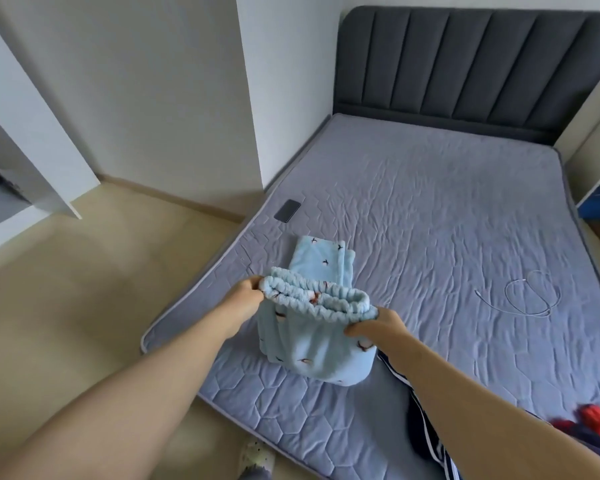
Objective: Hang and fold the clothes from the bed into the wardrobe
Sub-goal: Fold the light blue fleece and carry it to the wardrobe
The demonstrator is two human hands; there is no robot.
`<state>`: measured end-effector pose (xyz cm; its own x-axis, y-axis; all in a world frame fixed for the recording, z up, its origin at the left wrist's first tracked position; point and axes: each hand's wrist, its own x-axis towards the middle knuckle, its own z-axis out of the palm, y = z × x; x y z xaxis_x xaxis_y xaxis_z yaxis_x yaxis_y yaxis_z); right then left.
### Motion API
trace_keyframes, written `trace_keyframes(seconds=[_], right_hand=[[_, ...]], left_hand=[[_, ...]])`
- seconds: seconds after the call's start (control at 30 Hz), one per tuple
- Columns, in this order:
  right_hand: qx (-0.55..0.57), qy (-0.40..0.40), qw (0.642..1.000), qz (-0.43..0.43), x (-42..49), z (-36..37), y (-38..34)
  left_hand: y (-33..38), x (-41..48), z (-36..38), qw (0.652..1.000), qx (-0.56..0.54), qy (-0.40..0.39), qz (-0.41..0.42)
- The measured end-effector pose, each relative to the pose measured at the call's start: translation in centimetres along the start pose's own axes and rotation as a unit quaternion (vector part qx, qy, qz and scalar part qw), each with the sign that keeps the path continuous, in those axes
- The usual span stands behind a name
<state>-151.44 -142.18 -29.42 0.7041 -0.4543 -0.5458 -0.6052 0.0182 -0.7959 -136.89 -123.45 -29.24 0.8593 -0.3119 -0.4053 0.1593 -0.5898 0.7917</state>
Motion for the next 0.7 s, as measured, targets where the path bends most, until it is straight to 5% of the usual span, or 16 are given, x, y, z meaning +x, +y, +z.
trace_keyframes(seconds=[0.17, 0.4, 0.53, 0.7], right_hand=[[0.007, 0.073, 0.997, 0.002, 5.5, 1.1, -0.4], [0.022, 0.208, 0.978, 0.02, 16.1, 3.2, -5.5], [0.054, 0.288, 0.956, -0.008, 23.2, 3.1, -10.1], [0.062, 0.213, 0.974, -0.048, 27.8, 3.5, -10.1]], left_hand=[[0.3, 6.0, 0.4, 1.0, 0.023, 0.005, -0.007], [4.7, 17.1, 1.0, 0.983, -0.121, -0.052, -0.13], [8.4, 24.8, 1.3, 0.981, -0.188, -0.034, -0.04], [7.5, 31.3, 3.4, 0.984, -0.048, -0.142, 0.095]])
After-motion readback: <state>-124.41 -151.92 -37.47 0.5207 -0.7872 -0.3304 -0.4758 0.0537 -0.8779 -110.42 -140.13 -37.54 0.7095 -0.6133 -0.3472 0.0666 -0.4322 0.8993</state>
